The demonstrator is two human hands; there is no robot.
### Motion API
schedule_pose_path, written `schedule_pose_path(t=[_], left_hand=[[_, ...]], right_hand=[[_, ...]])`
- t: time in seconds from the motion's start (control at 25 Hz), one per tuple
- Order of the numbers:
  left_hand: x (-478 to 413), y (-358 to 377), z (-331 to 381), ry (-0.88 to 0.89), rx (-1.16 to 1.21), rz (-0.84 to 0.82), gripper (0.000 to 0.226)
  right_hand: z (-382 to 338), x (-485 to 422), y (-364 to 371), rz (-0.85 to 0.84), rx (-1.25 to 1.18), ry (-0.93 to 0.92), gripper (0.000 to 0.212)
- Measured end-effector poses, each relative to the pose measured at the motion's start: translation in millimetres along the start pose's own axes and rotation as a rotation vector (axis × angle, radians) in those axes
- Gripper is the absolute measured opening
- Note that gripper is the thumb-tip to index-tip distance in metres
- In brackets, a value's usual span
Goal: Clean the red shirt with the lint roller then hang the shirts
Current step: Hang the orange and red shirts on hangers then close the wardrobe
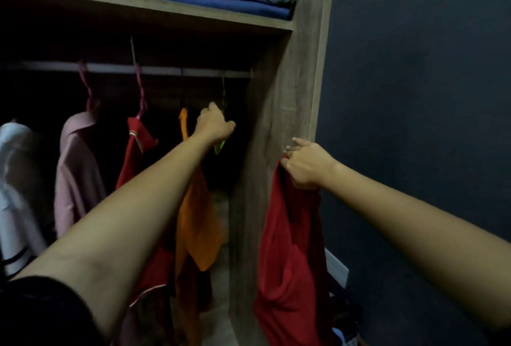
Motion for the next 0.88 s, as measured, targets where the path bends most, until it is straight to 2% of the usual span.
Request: schedule_pose_path(t=[0.08,0.2,0.36,0.56,0.8,0.88], left_hand=[[-11.6,18.3,-13.4,-0.137,0.037,-0.018,0.07],[-17.9,24.5,-20.0,-0.232,0.065,0.065,0.046],[-12.7,13.5,-5.2,-0.218,0.192,0.23,0.037],[31.3,-13.3,9.1,-0.176,0.239,0.299,0.038],[135.9,-85.5,-27.3,-0.045,0.08,0.337,0.037],[168.7,-116.5,-50.4,-0.013,0.003,0.375,0.031]], right_hand=[[1.5,-2.7,3.3,0.036,0.019,-0.016,0.047],[2.2,-5.2,2.7,0.078,0.028,-0.023,0.047],[3.8,-5.7,4.7,0.079,0.037,-0.017,0.049],[3.4,-4.9,-1.3,0.086,0.019,0.006,0.047],[0.0,-5.2,-9.1,0.016,-0.063,0.081,0.036],[5.6,-5.7,-7.6,-0.069,-0.234,0.198,0.033]])
Point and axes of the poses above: each hand's wrist, its own x-axis away from the middle knuckle, its own y-axis out of the palm, z = x × y, the point moved 10 cm from there along -x, towards the middle knuckle, and after that the axes turned 9 degrees about y, right-handed, at the moved point
